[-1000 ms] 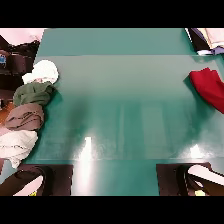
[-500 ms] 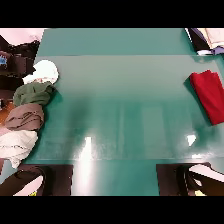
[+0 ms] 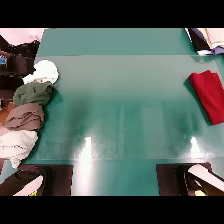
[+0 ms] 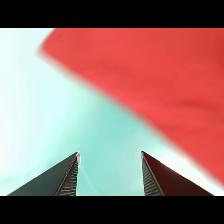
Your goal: Fold the shirts.
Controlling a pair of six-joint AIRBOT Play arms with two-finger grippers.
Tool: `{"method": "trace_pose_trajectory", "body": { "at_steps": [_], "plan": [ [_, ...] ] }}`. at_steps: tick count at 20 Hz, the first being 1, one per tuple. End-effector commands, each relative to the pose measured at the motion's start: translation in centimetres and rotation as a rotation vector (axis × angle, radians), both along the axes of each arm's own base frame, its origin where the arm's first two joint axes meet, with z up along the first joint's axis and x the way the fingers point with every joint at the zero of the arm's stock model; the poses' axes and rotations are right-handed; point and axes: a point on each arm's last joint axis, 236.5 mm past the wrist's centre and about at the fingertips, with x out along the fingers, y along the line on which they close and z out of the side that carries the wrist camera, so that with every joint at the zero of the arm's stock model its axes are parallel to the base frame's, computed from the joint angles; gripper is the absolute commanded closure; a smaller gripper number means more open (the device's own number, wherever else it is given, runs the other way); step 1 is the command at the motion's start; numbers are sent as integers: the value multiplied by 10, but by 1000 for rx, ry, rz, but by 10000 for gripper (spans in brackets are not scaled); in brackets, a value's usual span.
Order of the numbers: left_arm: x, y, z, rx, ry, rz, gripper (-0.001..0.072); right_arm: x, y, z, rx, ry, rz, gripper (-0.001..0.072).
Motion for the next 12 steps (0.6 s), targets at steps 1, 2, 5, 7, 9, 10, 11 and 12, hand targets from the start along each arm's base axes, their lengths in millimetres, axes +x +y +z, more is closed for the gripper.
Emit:
{"method": "trace_pose_trajectory", "body": {
  "at_steps": [1,2,5,7,9,10,11,12],
  "plan": [
    [6,0,5,-6,-31,3,682,35,94,24,-30,-47,259,459],
    [8,-1,7,-9,-44,4,682,38,123,30,-40,-59,339,692],
    [12,-1,10,-13,-65,6,682,39,193,52,-83,-116,516,696],
    [14,-1,12,-15,-75,7,682,36,223,66,-111,-161,589,696],
    [15,-2,14,-17,-86,8,682,36,241,77,-133,-203,624,696],
    [16,-2,15,-18,-91,8,682,35,247,80,-137,-214,637,697],
    [16,-2,15,-18,-91,8,683,33,254,80,-131,-214,652,696],
    [16,-2,15,-18,-91,8,682,31,258,79,-122,-206,665,696]
  ]
}}
